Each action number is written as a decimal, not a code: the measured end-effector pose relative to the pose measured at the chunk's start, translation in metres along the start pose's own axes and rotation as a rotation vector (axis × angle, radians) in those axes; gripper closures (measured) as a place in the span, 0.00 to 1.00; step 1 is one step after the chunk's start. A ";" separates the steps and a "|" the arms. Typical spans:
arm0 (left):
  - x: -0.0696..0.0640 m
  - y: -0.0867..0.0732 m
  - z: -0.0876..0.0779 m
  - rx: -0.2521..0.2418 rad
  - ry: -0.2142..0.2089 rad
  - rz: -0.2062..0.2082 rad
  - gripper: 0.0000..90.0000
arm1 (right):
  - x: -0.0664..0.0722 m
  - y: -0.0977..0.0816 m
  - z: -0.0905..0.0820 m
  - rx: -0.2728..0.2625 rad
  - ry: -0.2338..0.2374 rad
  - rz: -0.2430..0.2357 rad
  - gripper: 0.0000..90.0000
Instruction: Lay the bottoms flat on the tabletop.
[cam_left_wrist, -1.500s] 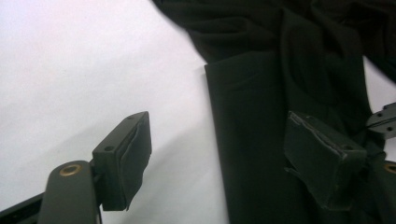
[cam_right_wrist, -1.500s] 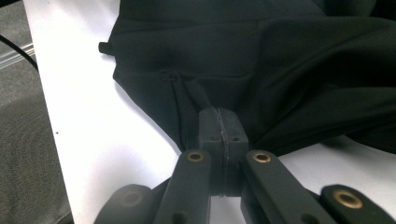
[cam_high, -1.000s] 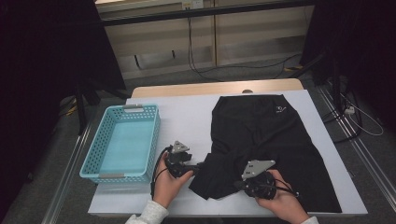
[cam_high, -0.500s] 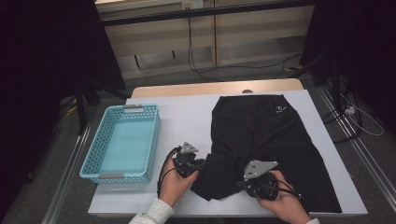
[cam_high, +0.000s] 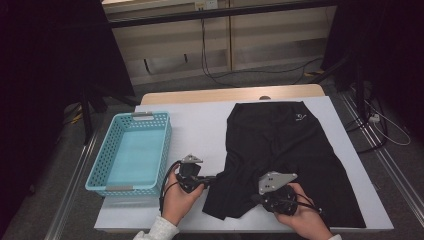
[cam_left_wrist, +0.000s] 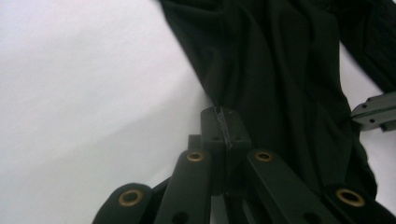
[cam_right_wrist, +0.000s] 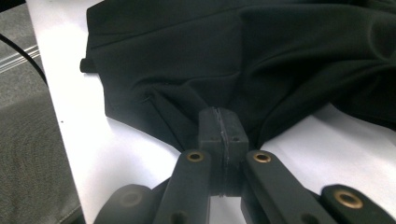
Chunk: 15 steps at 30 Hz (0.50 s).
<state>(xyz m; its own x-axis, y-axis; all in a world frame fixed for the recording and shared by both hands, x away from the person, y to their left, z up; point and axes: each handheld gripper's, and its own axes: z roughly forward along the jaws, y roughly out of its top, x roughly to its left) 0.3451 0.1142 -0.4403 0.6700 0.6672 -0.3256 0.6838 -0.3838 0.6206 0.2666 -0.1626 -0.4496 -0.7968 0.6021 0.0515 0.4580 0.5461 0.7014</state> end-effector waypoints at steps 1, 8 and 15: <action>0.000 0.000 0.000 0.000 0.000 0.000 1.00 | 0.000 0.000 0.000 0.000 0.000 0.000 1.00; 0.001 -0.003 0.001 0.003 0.000 -0.008 0.99 | 0.001 0.000 -0.002 0.004 0.005 -0.002 1.00; 0.006 0.006 0.007 -0.069 0.038 0.015 0.67 | 0.002 -0.004 -0.004 0.007 0.010 -0.001 1.00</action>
<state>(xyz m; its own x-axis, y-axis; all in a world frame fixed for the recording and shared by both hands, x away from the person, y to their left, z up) 0.3551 0.1115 -0.4432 0.6675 0.6860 -0.2894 0.6513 -0.3497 0.6734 0.2619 -0.1654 -0.4494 -0.8012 0.5956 0.0575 0.4596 0.5510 0.6966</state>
